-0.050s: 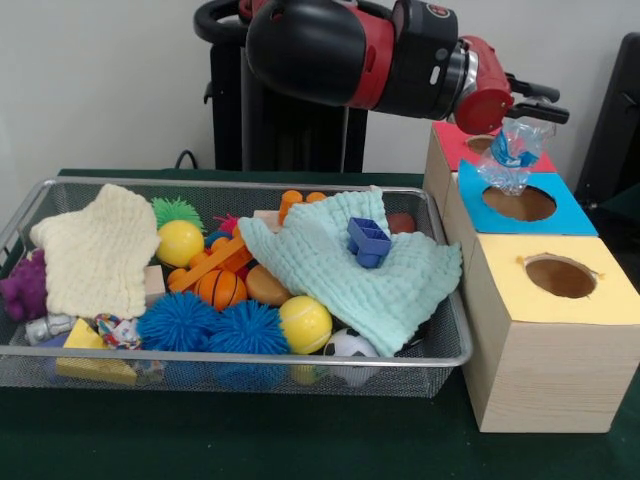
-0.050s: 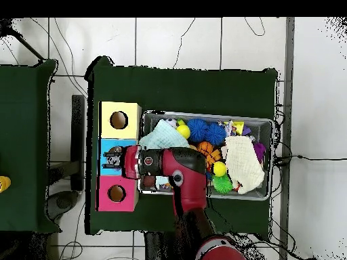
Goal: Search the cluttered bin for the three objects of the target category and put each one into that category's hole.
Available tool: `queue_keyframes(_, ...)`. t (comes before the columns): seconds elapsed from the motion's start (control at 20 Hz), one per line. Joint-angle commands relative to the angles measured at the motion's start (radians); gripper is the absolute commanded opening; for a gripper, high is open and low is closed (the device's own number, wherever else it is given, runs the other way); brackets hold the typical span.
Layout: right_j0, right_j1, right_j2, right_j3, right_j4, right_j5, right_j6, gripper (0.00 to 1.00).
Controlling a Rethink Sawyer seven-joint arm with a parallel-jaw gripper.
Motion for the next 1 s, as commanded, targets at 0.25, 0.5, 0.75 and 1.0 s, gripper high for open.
queue_keyframes(0.25,0.018,0.009,0.067,-0.061,0.091,-0.113,-0.176,0.0)
queue_keyframes(0.5,0.009,0.018,0.06,-0.075,0.054,-0.118,-0.19,1.0)
queue_keyframes(0.75,0.011,0.015,0.064,-0.073,0.067,-0.111,-0.186,1.0)
queue_keyframes(1.0,0.016,0.005,0.065,-0.072,0.068,-0.109,-0.173,1.0)
